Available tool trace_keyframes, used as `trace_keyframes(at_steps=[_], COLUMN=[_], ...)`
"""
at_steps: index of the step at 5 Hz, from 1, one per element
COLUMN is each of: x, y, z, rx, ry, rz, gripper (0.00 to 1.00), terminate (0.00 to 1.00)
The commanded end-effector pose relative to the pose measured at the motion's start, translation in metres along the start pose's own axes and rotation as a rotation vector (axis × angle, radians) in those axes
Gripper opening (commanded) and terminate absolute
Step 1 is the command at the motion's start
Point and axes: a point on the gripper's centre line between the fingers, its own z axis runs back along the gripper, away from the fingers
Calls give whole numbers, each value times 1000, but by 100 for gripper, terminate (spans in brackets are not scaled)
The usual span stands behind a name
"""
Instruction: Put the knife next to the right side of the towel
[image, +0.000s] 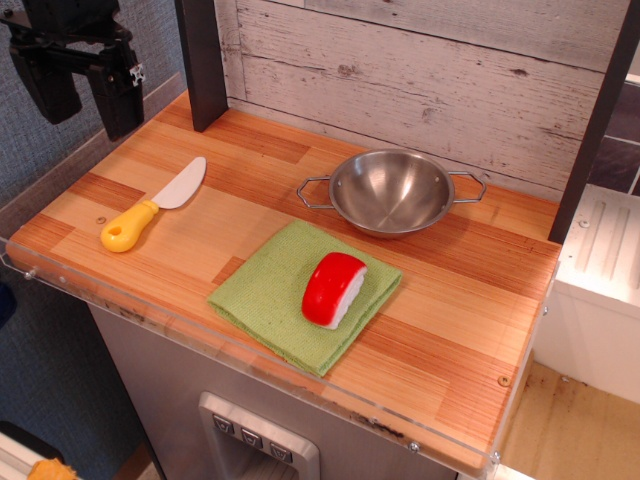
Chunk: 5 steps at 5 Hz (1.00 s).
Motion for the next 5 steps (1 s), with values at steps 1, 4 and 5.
trace_keyframes(at_steps=[1, 4, 5], x=[0, 64, 59], y=[0, -16, 1], z=[0, -26, -41], rx=[0, 172, 203], ry=[0, 19, 84], rz=[0, -40, -6], gripper=[100, 100, 100], terminate=[0, 0, 0])
